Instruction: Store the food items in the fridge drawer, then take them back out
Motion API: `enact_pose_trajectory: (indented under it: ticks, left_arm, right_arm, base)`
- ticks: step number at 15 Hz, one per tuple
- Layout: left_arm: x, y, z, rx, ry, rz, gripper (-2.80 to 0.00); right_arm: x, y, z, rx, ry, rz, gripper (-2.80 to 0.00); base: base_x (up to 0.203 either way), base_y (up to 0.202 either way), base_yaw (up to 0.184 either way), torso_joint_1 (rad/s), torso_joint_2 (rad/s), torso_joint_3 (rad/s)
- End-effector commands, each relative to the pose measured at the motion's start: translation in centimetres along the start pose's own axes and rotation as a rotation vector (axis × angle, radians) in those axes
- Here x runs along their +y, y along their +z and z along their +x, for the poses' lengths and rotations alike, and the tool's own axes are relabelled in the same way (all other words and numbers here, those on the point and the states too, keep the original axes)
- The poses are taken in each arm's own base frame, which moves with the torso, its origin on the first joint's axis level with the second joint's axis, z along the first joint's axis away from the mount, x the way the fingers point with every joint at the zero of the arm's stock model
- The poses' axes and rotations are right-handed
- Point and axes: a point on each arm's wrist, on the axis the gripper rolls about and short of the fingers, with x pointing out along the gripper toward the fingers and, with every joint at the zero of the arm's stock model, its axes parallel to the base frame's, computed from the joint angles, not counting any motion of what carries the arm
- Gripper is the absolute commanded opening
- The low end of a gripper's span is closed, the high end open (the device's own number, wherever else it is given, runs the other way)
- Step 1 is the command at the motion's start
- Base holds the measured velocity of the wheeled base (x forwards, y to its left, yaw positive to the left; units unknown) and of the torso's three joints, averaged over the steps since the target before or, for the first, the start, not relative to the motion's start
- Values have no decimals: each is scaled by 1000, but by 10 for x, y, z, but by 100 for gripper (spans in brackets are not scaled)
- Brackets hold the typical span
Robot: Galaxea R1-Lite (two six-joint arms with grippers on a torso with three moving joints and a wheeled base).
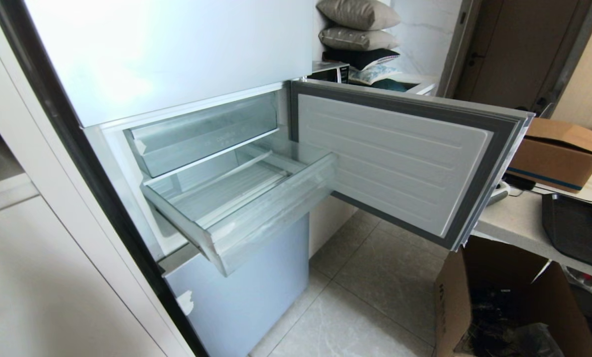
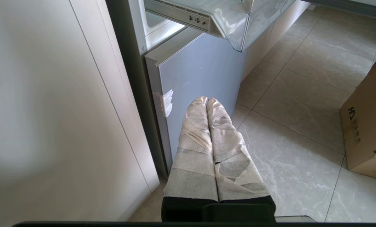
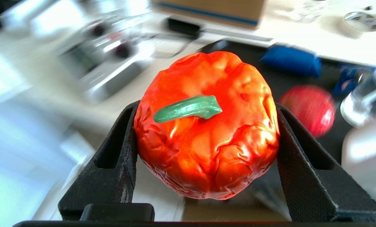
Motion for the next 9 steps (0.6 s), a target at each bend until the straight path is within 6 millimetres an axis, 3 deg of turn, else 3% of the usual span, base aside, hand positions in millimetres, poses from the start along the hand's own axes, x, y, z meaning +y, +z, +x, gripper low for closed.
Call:
enact_pose_trajectory:
  ticks: [1,4,6,9]
  left_arm:
    - [0,0,0,1,1,0,-280]
    - [0,0,0,1,0,0,-280]
    - [0,0,0,1,1,0,-280]
    - [0,0,0,1,1,0,-280]
  right_arm:
    - [25,13,-75,-116,29,-36,-280]
    - [60,-38,-149,-103,149,-72,-280]
    - [82,-73,-188,-119,328,-107,-280]
    - [86,-114,-239,-190,510,-140,-280]
  base:
    - [0,0,0,0,0,0]
    - [0,0,0,0,0,0]
    - [0,0,0,0,0,0]
    - [0,0,0,0,0,0]
